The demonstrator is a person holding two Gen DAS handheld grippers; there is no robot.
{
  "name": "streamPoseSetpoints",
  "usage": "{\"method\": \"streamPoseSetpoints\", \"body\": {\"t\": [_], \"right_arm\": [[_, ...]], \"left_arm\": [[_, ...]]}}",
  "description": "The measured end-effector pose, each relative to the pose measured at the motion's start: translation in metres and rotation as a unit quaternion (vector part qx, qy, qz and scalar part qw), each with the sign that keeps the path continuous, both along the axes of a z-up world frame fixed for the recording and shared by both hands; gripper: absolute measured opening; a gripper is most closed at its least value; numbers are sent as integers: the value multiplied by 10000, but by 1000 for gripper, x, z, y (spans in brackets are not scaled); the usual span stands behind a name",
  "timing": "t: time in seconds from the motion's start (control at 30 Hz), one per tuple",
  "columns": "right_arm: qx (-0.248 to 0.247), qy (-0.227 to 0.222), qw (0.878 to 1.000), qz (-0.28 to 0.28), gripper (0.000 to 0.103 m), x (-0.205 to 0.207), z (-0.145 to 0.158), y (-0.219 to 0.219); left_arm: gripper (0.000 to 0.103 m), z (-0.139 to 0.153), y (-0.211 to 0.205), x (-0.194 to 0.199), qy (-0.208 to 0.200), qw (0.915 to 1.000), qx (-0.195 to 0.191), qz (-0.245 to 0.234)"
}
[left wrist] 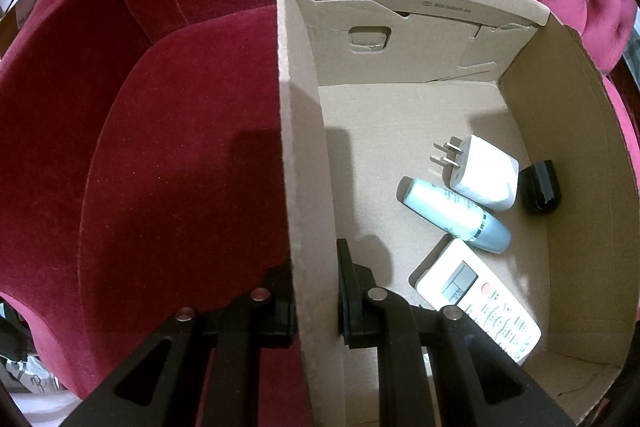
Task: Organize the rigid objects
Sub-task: 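Move the right gripper back to the brass keychain on the paper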
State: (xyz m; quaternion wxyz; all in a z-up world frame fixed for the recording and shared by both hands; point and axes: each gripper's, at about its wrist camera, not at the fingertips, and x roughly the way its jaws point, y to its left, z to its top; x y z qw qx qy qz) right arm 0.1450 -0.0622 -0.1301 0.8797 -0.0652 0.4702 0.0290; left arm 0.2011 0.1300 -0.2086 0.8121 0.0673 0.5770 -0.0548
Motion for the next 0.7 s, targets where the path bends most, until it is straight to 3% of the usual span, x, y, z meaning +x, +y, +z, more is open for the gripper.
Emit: {"method": "streamPoseSetpoints", "body": {"t": [0.37,0.7], "right_arm": [[-82,-141,9988,-466,103,3,7,-52],[59,-75,9960,-891,103,6,-13,-98]], "left_arm": [[16,0,0,-1,-10,10000,32,-18],[16,0,-3,-1,-10,10000,43,-18]]}}
